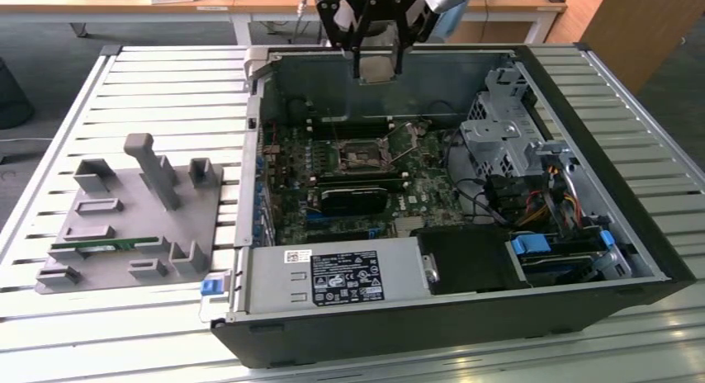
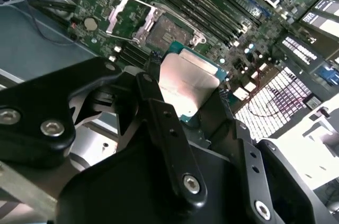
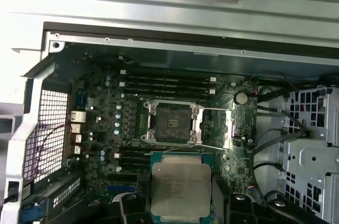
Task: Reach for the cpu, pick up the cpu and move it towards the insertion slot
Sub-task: 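Pick up the cpu and move it towards the insertion slot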
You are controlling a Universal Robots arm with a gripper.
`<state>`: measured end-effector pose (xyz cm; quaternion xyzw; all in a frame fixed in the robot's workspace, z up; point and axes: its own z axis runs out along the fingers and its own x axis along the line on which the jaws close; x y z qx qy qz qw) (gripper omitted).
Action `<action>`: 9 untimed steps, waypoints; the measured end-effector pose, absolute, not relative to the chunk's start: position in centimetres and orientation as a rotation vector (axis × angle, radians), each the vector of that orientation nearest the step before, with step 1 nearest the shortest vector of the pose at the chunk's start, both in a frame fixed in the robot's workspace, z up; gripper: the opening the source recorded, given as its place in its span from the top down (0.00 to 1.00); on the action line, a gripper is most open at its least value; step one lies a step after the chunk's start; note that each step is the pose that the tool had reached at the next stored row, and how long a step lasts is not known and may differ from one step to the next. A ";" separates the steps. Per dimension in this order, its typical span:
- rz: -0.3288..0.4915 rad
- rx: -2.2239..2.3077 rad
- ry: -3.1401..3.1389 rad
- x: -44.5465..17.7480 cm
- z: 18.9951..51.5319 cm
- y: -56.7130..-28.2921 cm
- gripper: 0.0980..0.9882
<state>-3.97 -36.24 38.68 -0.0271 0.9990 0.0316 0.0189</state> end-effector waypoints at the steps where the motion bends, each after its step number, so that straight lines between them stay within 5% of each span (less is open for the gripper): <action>1: 0.098 -0.084 3.101 -3.9 38.6 -36.2 0.50; 9: 0.089 -0.083 3.103 -3.3 38.2 -35.1 0.50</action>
